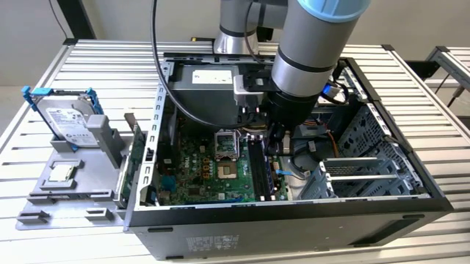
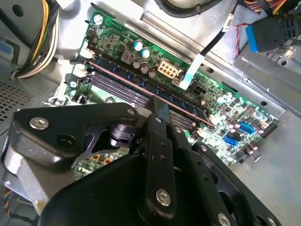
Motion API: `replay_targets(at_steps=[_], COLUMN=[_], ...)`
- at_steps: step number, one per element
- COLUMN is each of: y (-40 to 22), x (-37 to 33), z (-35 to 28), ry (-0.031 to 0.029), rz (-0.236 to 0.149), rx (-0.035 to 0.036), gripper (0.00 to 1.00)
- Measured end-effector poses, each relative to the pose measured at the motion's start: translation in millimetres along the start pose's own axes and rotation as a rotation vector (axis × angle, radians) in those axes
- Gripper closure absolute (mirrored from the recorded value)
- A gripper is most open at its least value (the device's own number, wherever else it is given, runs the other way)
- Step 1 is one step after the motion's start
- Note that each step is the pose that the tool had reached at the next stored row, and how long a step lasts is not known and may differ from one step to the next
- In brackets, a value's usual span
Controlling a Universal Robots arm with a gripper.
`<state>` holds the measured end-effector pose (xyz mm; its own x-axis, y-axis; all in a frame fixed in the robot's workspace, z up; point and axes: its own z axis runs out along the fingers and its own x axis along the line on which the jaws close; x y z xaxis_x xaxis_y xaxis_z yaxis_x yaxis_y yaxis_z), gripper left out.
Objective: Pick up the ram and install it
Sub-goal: 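Press down the ram until it locks into place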
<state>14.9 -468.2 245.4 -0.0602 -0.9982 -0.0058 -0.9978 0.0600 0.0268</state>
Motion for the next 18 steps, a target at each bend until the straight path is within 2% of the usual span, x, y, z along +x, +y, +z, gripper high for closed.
replay_targets(at_steps=[3,18], y=[0.6,0.0], x=[1.4,1.9], z=[1.4,28.0], ry=[-0.0002,0.0019], rz=[0.0,-0.011], rx=[-0.0001,-0.0005], gripper=[1.0,1.0])
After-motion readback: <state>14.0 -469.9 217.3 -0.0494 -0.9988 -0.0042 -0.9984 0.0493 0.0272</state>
